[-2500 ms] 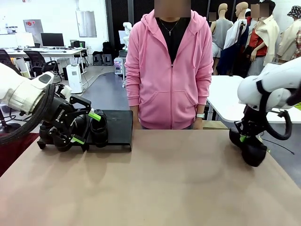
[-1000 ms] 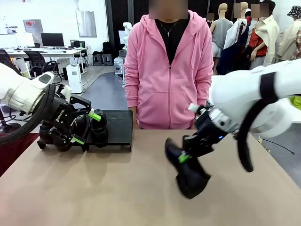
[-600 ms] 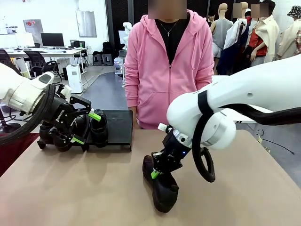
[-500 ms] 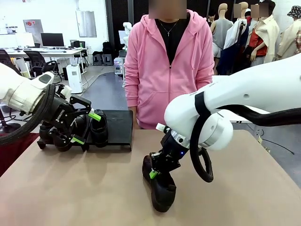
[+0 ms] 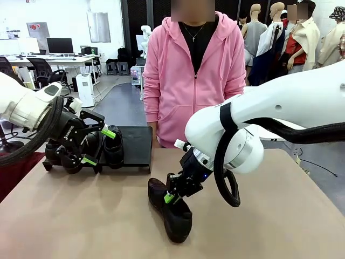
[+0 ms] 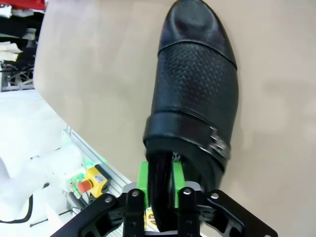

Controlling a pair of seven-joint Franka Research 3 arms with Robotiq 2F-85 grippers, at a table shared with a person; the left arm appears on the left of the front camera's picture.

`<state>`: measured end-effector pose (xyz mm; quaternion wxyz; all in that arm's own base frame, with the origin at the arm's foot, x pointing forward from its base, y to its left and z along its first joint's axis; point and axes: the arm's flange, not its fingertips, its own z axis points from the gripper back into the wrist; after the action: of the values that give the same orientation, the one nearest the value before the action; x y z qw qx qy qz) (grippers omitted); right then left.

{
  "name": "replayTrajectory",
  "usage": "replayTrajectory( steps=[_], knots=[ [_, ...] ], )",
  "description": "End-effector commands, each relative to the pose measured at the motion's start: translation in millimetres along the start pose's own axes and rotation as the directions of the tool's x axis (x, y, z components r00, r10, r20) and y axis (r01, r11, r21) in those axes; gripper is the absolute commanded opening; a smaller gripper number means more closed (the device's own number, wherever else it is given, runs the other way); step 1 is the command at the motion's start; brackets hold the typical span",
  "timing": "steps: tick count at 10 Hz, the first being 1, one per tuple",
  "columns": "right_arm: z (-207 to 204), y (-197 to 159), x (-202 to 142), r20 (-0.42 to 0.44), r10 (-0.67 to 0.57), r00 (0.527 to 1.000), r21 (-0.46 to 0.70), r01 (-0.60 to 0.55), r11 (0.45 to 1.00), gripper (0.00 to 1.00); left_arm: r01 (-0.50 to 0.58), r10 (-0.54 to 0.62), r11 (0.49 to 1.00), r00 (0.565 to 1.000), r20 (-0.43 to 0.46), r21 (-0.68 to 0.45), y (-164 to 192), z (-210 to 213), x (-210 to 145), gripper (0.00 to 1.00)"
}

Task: Organize the shoes by placing them on the stand.
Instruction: Pick up one Shoe and place it in the middle of the table.

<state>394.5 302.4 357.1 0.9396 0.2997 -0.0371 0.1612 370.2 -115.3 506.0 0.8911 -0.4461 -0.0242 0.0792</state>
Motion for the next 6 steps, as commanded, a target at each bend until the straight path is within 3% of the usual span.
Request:
replayTrajectory(
  steps=[1,3,4,6],
  knots=[
    [27.2,-8.0,-9.0,0.05,0.037,0.998,0.057,-0.04,0.998,1.0,0.003,-0.003,1.0,1.0,-0.005,-0.002,0.0,1.6,-0.3,1.0],
    [81.5,-8.7,-27.8,0.068,0.082,0.994,0.138,-0.091,0.986,1.0,0.003,-0.003,1.0,1.0,-0.005,-0.002,0.0,1.6,-0.3,1.0],
    [129.6,-21.3,-41.4,0.118,0.103,0.988,0.121,-0.117,0.986,1.0,0.003,-0.003,1.0,1.0,-0.005,-0.002,0.0,1.6,-0.3,1.0],
    [217.0,-66.3,-70.6,0.103,0.152,0.983,0.057,-0.159,0.986,1.0,0.003,-0.003,1.0,1.0,-0.005,-0.002,0.0,1.6,-0.3,1.0]
  ],
)
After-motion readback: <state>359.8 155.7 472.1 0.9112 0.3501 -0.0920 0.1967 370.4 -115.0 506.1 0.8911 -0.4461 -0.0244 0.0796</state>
